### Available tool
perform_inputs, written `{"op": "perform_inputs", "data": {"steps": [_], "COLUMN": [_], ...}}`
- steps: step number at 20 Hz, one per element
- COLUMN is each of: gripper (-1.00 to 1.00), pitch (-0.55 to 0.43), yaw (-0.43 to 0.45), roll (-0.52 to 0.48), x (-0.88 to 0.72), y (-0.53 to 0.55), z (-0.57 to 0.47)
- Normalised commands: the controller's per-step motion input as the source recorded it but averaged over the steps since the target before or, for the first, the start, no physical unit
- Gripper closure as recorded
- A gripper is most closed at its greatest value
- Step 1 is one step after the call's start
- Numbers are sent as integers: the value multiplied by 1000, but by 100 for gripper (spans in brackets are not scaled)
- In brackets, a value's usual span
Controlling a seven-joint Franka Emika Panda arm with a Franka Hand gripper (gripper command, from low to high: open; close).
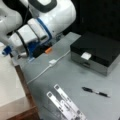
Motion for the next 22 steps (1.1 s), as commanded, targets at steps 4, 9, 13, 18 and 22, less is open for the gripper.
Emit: {"op": "perform_inputs", "data": {"steps": [4, 9, 13, 18, 22], "gripper": [-100, -100, -100, 100, 100], "pitch": [103, 84, 71, 53, 42], "yaw": [-218, -175, -176, -174, -155], "roll": [112, 113, 135, 169, 194], "x": [48, 125, 141, 137, 139], "y": [11, 83, 105, 129, 112], "z": [-22, -9, 7, 18, 44]}}
